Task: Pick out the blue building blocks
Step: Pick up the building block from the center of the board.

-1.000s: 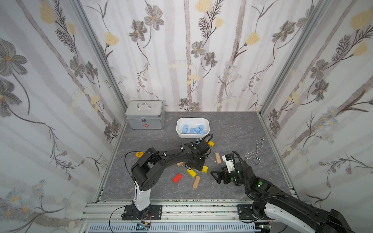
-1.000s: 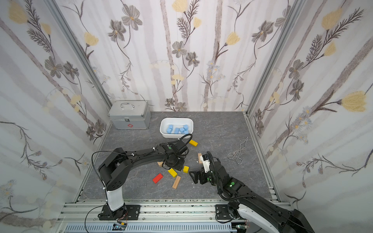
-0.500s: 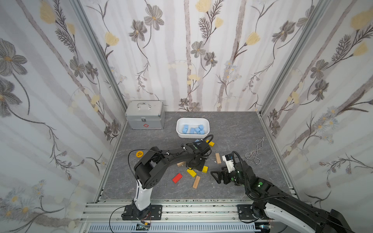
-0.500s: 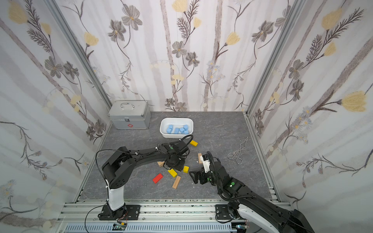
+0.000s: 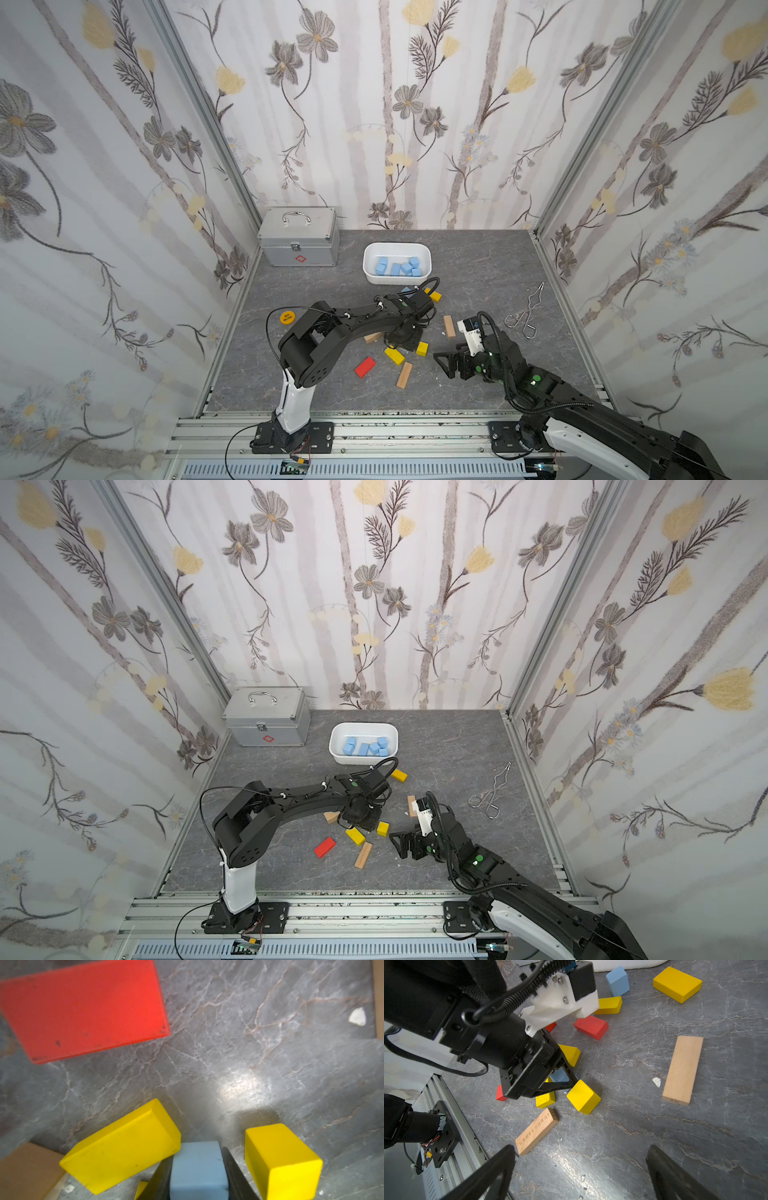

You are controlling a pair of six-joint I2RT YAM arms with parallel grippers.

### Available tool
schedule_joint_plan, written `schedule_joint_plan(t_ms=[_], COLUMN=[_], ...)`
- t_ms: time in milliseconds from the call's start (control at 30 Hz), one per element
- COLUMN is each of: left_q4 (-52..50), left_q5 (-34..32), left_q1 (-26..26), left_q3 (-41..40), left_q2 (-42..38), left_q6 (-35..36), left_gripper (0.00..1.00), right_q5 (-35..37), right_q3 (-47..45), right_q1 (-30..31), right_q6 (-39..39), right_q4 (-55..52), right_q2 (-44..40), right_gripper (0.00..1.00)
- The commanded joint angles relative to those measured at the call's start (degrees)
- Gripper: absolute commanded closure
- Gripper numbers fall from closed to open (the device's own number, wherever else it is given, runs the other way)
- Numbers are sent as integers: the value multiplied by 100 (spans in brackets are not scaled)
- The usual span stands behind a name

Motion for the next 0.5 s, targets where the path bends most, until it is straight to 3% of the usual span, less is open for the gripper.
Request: schedule_joint_plan(t_ms=[0, 300, 467], left_q4=[-40, -152, -196], left_q5=[-23, -74, -167], left_q1=[-2, 0, 18], left_q3=[36, 123, 139], left_q2=[46, -24, -185], left_q6=[2, 46, 92], left_gripper=[65, 79, 95], right_q5=[106, 71, 80], right_q3=[2, 44, 95], right_q1=[11, 11, 10], right_q6=[22, -31, -74], right_q4=[181, 230, 224], right_q2=[2, -18, -94], right_gripper=[0, 0, 0])
